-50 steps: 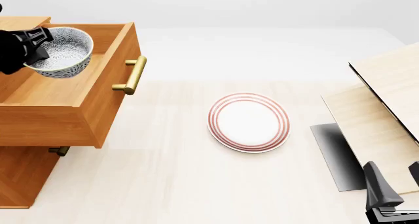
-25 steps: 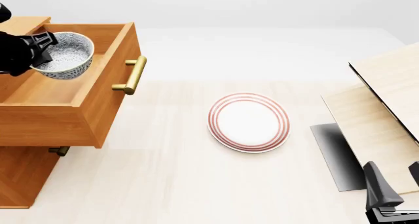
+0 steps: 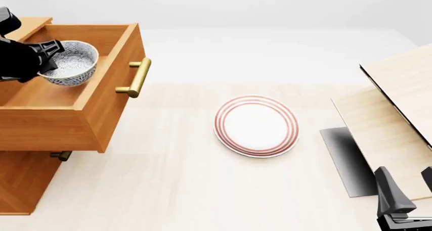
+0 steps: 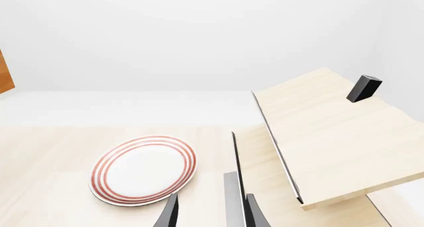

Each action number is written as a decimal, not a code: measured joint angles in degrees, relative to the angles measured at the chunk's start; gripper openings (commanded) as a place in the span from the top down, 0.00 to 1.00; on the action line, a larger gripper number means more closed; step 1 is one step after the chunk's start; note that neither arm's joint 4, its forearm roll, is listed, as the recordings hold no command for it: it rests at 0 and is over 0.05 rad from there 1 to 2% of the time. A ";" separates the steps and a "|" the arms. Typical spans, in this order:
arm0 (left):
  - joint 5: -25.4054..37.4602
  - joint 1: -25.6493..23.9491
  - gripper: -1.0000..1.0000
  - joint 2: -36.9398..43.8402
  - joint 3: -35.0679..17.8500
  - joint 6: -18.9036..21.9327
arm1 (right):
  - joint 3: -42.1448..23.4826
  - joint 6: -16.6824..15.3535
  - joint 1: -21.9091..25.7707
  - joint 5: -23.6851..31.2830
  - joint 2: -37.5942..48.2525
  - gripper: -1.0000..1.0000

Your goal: Open the top drawer of the cabinet and put the bowl in it.

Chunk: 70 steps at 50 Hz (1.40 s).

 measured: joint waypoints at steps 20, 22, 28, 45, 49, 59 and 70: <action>-1.68 0.12 1.00 1.24 0.57 -0.24 | 0.00 0.00 0.00 0.00 0.00 0.00; -1.78 0.11 0.00 1.24 0.64 -0.20 | 0.00 0.00 0.00 0.00 0.00 0.00; -1.70 0.17 0.00 1.27 0.61 0.26 | 0.00 0.01 0.00 0.00 0.00 0.00; 0.21 0.20 0.00 0.44 0.86 1.97 | 0.00 -0.01 0.00 0.00 0.00 0.00; 0.92 0.30 0.00 -0.20 1.03 2.33 | 0.00 0.00 0.00 0.00 -0.01 0.00; 2.79 0.63 0.00 -2.37 1.54 3.05 | 0.00 0.00 0.00 0.00 0.00 0.00; 4.92 1.03 0.00 -4.94 1.75 3.71 | 0.00 0.00 0.00 0.00 -0.01 0.00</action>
